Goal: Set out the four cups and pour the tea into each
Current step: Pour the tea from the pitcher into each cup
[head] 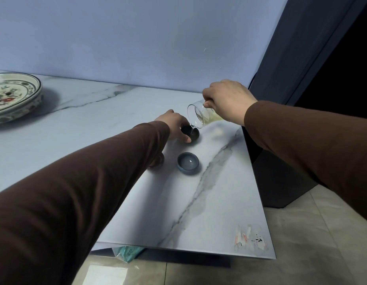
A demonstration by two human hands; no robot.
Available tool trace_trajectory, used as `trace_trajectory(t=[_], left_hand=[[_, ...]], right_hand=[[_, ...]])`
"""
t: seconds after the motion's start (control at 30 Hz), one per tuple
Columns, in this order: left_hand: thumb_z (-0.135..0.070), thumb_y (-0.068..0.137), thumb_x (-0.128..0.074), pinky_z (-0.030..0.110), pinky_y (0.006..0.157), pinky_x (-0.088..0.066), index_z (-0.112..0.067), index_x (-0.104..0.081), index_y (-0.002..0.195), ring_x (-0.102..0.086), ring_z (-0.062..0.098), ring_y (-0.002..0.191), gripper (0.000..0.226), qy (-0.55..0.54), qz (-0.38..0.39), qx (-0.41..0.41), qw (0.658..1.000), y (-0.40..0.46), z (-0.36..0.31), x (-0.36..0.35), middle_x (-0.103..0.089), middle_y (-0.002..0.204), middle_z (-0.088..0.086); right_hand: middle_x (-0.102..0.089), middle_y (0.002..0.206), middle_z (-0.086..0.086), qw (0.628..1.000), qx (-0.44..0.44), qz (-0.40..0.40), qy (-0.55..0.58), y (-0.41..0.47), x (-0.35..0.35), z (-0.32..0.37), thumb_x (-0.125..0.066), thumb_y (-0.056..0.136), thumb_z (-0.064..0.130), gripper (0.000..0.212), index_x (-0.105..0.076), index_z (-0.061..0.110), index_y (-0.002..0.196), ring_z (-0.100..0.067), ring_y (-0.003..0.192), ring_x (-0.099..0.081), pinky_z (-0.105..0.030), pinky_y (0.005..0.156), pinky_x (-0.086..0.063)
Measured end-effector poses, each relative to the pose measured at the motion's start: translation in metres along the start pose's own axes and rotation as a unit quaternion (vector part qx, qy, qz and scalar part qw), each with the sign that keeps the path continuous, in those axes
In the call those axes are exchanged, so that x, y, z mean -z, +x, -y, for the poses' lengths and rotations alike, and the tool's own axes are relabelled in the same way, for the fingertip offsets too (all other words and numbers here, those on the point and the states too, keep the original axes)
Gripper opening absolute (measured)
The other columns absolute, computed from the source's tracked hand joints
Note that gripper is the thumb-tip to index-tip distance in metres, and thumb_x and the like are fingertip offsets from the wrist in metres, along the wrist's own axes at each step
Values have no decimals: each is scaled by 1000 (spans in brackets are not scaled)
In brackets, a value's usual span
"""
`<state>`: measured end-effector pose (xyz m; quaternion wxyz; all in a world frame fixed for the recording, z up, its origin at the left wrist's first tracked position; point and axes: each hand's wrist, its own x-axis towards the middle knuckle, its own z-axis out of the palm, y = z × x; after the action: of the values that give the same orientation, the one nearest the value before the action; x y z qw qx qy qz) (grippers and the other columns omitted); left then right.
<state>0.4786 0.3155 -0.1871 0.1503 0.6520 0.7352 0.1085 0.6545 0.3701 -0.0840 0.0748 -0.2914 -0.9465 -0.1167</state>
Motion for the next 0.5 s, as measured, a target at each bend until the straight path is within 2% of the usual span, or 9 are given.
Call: trace_trajectory(t=[0.13,0.5], left_hand=[[-50,66,-77,40,93,-45,-29,-66,113,-39,20,114,53,-4,2,3,1000,0,0,1,-62,101,-2],[-49,67,-79,40,94,-45,-29,-64,117,-41,21,113,56,-8,4,16,1000,-2,-4,3,-48,91,-4]], right_hand=[[-61,98,-8,1000,2,-8,-4,1,2,-2,-50,99,29,19,-60,13,94,-33,94,-54,-36,68,-35],[-61,95,-8,1000,12,-18,-17,1,4,-4,-50,99,29,19,-59,13,92,-33,92,-53,-37,67,-35]])
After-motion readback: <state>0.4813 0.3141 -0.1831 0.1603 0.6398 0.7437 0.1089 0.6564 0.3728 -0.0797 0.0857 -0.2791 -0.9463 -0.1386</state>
